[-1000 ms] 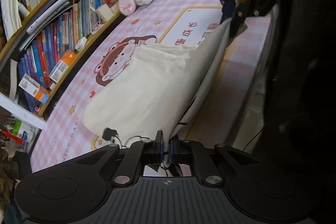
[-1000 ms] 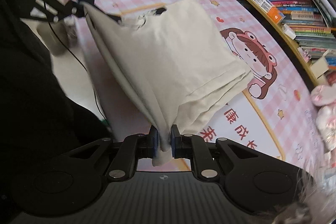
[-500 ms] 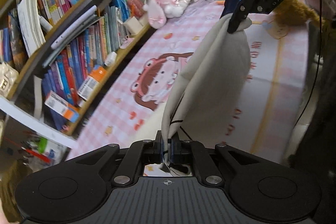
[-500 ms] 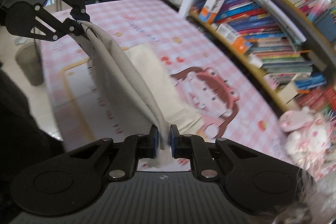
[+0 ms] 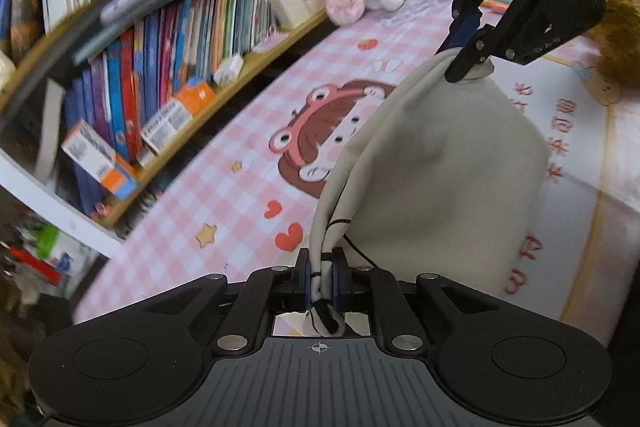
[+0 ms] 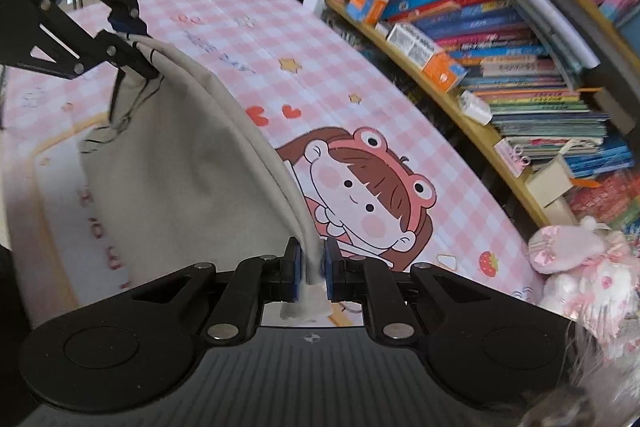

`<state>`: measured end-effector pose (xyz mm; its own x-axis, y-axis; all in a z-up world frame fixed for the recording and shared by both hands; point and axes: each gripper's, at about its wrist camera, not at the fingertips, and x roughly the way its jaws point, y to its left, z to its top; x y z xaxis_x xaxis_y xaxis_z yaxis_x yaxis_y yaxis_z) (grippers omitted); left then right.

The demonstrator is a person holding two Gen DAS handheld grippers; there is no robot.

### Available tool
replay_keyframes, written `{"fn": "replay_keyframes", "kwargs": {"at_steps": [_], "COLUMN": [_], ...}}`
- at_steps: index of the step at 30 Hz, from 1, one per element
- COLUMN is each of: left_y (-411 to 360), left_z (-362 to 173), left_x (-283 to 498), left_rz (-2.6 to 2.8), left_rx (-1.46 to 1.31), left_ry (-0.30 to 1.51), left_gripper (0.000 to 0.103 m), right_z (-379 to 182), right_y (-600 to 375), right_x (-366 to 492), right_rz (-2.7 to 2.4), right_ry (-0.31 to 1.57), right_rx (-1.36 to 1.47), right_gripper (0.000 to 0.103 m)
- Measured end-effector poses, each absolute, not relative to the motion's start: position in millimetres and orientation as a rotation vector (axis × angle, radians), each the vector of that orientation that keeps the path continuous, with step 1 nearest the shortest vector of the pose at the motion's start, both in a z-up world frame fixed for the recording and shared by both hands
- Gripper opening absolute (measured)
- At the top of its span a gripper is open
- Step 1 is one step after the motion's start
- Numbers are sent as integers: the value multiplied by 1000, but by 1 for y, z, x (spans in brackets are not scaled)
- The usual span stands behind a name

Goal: Fold clothes

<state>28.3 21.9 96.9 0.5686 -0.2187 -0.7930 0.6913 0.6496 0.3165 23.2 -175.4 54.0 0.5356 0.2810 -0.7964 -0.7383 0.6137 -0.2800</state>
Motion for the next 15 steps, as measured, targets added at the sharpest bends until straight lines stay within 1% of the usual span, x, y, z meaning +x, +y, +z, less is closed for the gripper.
{"fn": "replay_keyframes", "kwargs": {"at_steps": [3, 5, 6, 7, 9, 10, 12, 13, 15], "left_y": [28, 32, 35, 40, 51, 59, 78, 87, 102], "left_z": [82, 73, 69, 65, 60, 57, 52, 50, 47], "left_x": [44, 51, 54, 57, 61, 64, 66, 65, 61], "left_rz": [-574, -558, -539, -516, -467, -446, -413, -400, -393], "left_rx": [655, 647, 638, 627, 591, 554, 455, 397, 265], "left_ry": [828, 839, 842, 842, 842, 847, 856, 857, 848], "left_gripper": [14, 20, 27, 37, 46, 48, 48, 48, 47], "right_z": [37, 24, 18, 12, 2, -4, -13, -16, -18], "right_y": [-165, -158, -155, -154, -153, -154, -158, -161, -168], "right_x": [42, 52, 56, 61, 69, 72, 78, 80, 83], "right_rz": [658, 652, 648, 642, 617, 599, 554, 528, 459], "right_ry": [806, 817, 825, 836, 847, 853, 861, 858, 853], "right_rx": [-682, -687, -683, -674, -639, -614, -556, -524, -453], "right_gripper": [11, 11, 11, 12, 12, 13, 19, 24, 26]}}
